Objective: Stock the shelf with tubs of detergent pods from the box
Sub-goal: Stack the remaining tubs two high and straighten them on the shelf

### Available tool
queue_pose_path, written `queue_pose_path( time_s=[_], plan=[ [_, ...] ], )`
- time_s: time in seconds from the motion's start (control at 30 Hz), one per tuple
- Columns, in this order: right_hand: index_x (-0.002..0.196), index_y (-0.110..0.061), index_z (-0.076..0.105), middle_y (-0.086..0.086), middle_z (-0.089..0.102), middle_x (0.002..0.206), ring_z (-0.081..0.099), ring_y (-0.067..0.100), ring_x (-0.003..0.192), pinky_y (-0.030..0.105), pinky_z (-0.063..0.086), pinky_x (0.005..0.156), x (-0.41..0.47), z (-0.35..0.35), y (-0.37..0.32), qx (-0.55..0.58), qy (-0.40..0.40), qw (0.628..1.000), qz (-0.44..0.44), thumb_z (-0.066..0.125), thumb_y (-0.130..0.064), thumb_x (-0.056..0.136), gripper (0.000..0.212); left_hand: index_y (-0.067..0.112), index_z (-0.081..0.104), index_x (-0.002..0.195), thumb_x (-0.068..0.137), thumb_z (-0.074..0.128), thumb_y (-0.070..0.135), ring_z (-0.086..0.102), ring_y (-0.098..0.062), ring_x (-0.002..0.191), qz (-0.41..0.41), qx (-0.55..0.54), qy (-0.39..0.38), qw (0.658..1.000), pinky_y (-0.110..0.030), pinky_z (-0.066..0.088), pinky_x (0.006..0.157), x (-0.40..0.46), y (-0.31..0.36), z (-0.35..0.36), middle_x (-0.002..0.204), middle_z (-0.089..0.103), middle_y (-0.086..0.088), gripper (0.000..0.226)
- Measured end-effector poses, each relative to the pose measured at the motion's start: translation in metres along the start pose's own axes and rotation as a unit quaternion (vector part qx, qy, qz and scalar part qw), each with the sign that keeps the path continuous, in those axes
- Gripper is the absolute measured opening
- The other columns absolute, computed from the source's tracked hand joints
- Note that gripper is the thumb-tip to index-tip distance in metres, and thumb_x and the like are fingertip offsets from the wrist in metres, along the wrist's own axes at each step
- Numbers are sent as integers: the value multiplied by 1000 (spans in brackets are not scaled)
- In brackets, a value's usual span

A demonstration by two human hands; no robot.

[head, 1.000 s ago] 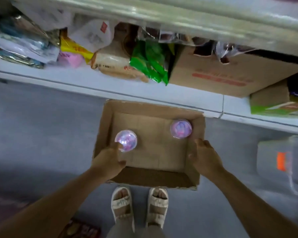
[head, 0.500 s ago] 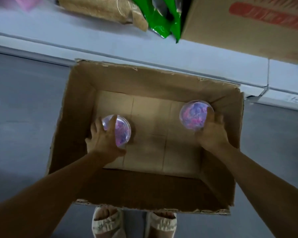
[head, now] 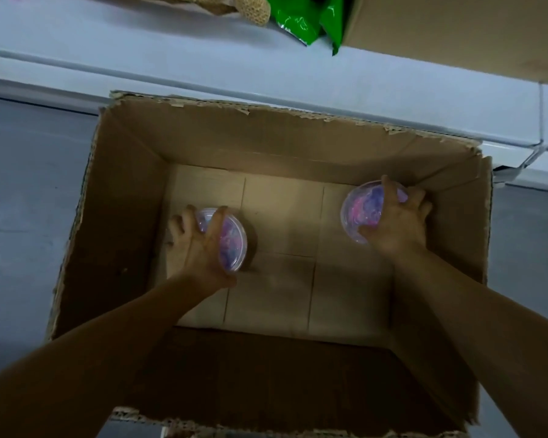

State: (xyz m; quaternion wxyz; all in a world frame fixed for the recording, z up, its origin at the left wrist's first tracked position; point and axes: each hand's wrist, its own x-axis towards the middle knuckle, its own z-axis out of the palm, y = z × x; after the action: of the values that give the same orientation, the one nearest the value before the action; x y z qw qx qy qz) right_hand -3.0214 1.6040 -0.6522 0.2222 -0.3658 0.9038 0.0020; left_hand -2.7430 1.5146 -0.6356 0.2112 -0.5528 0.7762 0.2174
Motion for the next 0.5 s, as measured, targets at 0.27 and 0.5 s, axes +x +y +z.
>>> queue_pose_path(
  time_s=[0.27,0.5],
  plan=[
    [134,-25,33,7,36,135,40,25,121,35,48,87,-19,-5,-11,255,12,967,13,86,-30,60,91,36,9,148,59,83,46,14,-35,135,51,18,26,998,-46,44,94,14,36,-4,149,6,-13,116],
    [128,-17,33,-5,49,112,57,10,96,25,54,76,-50,-43,-30,473,-58,878,41,83,-18,67,79,22,42,139,78,55,58,32,-27,133,83,-193,64,976,-40,34,106,0,46,-38,144,40,-5,72]
  ],
)
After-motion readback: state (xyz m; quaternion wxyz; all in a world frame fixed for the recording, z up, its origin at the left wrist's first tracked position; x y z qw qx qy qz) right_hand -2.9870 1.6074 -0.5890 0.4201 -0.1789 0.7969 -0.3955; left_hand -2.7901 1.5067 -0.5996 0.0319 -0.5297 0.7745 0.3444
